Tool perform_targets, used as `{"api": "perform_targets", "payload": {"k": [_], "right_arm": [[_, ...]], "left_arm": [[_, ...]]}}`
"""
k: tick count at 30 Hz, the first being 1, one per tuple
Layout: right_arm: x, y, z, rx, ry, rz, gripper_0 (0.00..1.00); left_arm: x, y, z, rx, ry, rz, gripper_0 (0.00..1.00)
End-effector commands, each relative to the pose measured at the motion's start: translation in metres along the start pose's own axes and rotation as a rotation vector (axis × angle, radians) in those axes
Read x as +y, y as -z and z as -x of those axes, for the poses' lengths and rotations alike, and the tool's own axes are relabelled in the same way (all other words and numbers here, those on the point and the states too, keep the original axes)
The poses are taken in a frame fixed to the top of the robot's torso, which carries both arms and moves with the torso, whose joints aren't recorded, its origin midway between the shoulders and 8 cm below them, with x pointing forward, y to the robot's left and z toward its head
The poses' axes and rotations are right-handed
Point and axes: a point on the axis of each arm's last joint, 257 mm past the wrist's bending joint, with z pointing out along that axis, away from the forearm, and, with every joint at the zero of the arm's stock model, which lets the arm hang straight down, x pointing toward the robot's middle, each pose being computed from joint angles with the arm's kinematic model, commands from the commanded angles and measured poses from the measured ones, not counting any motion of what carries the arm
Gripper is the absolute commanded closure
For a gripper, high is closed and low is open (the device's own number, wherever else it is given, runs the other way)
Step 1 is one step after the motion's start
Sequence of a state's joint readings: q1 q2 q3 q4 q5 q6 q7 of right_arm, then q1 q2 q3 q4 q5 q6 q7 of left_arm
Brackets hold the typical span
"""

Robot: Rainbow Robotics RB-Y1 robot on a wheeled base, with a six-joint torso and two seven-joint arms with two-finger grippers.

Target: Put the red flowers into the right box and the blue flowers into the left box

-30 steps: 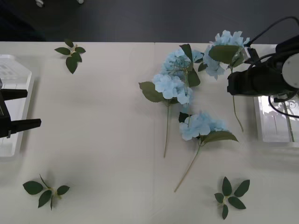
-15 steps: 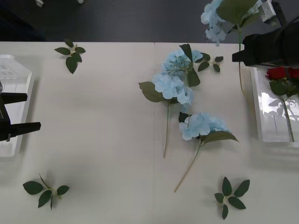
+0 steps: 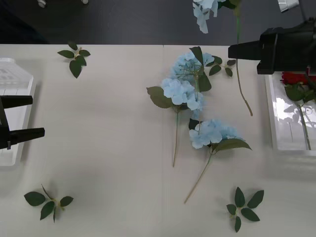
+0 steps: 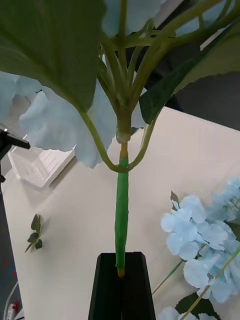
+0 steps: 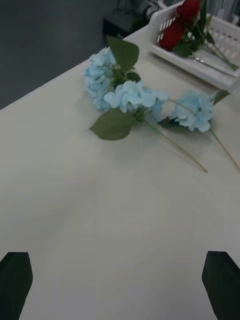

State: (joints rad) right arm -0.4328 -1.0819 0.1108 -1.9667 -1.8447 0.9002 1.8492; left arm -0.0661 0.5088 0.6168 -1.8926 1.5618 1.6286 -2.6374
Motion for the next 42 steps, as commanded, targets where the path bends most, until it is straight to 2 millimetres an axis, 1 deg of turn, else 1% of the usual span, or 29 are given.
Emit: {"api": "perform_targets", "payload": {"k": [1, 3, 5, 6, 8, 14, 18, 20, 22, 23, 24, 27, 31, 34, 38, 42], "right_arm": [[0.043, -0.016, 0.005, -0.037, 0.189, 0.102, 1.00], [0.068, -0.030, 0.001, -0.074, 0.259, 0.162, 1.00], [0.083, -0.039, -0.002, -0.095, 0.293, 0.195, 1.00], [0.097, -0.048, -0.005, -0.117, 0.324, 0.220, 1.00], [0.113, -0.063, -0.011, -0.146, 0.369, 0.245, 1.00], [0.150, -0.100, -0.023, -0.241, 0.429, 0.285, 1.00], [0.169, -0.117, -0.028, -0.270, 0.458, 0.312, 1.00], [0.178, -0.124, -0.029, -0.279, 0.460, 0.327, 1.00], [0.191, -0.132, -0.026, -0.295, 0.464, 0.350, 1.00], [0.197, -0.137, -0.022, -0.307, 0.467, 0.361, 1.00], [0.200, -0.140, -0.020, -0.310, 0.465, 0.366, 1.00], [0.209, -0.159, -0.011, -0.333, 0.466, 0.378, 1.00], [0.207, -0.183, -0.005, -0.333, 0.462, 0.369, 1.00], [0.203, -0.199, -0.005, -0.324, 0.458, 0.362, 1.00], [0.201, -0.216, -0.003, -0.319, 0.453, 0.353, 1.00], [0.202, -0.227, -0.005, -0.305, 0.450, 0.356, 1.00]], "left_arm": [[-0.011, -0.009, 0.017, -0.120, -0.009, -0.093, 0.00], [-0.014, -0.011, 0.023, -0.171, 0.025, -0.135, 0.00], [-0.016, -0.013, 0.027, -0.196, 0.037, -0.159, 0.00], [-0.018, -0.013, 0.031, -0.223, 0.050, -0.181, 0.00], [-0.022, -0.015, 0.035, -0.255, 0.068, -0.218, 0.00], [-0.035, -0.016, 0.049, -0.323, 0.087, -0.322, 0.00], [-0.044, -0.020, 0.055, -0.340, 0.083, -0.366, 0.00], [-0.049, -0.025, 0.056, -0.347, 0.089, -0.382, 0.00], [-0.052, -0.030, 0.056, -0.363, 0.102, -0.391, 0.00], [-0.055, -0.033, 0.056, -0.369, 0.110, -0.399, 0.00], [-0.057, -0.035, 0.056, -0.376, 0.116, -0.404, 0.00], [-0.065, -0.044, 0.053, -0.395, 0.150, -0.432, 0.00], [-0.074, -0.054, 0.046, -0.415, 0.208, -0.480, 0.00], [-0.079, -0.062, 0.046, -0.424, 0.229, -0.498, 0.00], [-0.084, -0.072, 0.048, -0.433, 0.236, -0.508, 0.00], [-0.087, -0.083, 0.052, -0.440, 0.241, -0.511, 0.00]]}}
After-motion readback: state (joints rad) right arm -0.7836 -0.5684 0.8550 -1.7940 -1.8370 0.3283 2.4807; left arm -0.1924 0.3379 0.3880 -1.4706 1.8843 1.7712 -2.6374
